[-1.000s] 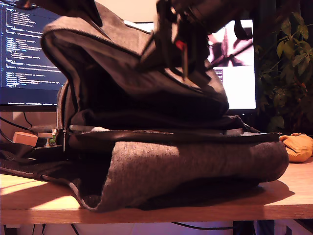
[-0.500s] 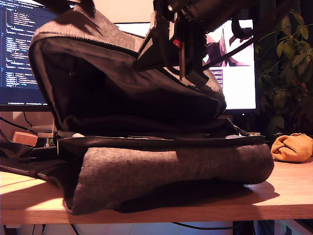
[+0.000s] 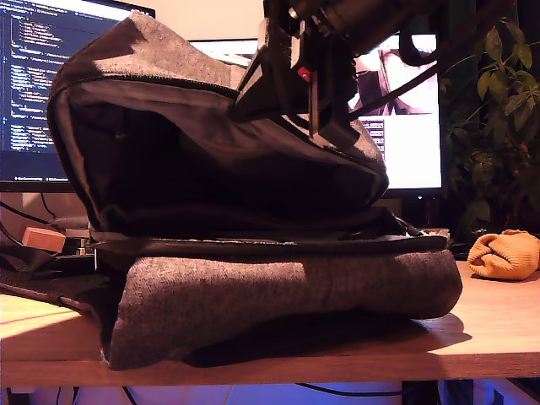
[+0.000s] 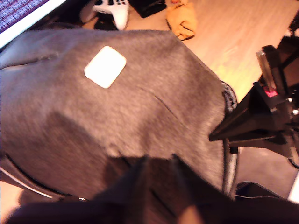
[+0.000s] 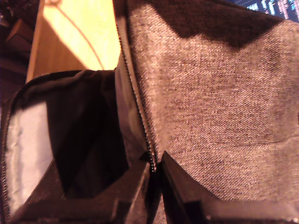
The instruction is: Pack the pair of socks inside the grey Google backpack
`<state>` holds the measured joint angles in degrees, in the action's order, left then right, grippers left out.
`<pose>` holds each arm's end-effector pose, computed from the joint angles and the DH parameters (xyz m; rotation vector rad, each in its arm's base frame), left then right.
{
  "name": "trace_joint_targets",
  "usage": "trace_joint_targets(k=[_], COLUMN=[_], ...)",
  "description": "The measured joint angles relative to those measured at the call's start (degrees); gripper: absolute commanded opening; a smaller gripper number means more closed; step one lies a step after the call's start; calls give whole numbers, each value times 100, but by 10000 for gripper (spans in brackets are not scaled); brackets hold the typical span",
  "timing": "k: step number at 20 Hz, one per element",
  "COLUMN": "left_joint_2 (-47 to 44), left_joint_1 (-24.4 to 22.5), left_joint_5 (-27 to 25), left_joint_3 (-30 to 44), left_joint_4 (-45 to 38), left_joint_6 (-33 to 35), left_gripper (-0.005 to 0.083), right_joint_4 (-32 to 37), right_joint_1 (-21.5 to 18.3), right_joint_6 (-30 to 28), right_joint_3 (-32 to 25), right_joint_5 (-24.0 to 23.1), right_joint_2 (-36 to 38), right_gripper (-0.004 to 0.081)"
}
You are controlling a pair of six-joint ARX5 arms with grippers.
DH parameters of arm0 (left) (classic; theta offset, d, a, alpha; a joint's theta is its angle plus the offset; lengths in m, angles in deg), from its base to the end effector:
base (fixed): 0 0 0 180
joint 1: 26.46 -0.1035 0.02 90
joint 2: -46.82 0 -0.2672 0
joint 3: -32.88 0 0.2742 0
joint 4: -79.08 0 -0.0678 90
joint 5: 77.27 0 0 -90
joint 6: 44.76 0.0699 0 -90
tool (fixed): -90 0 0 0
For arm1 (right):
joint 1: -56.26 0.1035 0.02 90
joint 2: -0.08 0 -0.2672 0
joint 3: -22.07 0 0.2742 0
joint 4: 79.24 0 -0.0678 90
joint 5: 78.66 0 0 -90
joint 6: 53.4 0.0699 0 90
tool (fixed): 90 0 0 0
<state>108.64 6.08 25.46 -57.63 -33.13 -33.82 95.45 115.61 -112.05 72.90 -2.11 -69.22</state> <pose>0.1939 -0.1420 0.3849 0.2943 0.6161 -0.8236 0.1720 0.2583 0.2118 -1.2085 -0.0933 0.9129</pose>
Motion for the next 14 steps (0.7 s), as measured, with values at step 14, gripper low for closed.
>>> trace_joint_targets(k=[14], left_joint_2=[-1143], left_joint_1=[1711], left_joint_5=[-1530], left_joint_3=[1488], left_joint_4=[-1287], left_joint_6=[855], left_gripper=[-19], right_joint_4=[-2159], right_joint_1=[-11], right_joint_6=[726], right_joint_3=[1978], right_joint_5=[236], right_joint_2=[-9], right_gripper=[-13])
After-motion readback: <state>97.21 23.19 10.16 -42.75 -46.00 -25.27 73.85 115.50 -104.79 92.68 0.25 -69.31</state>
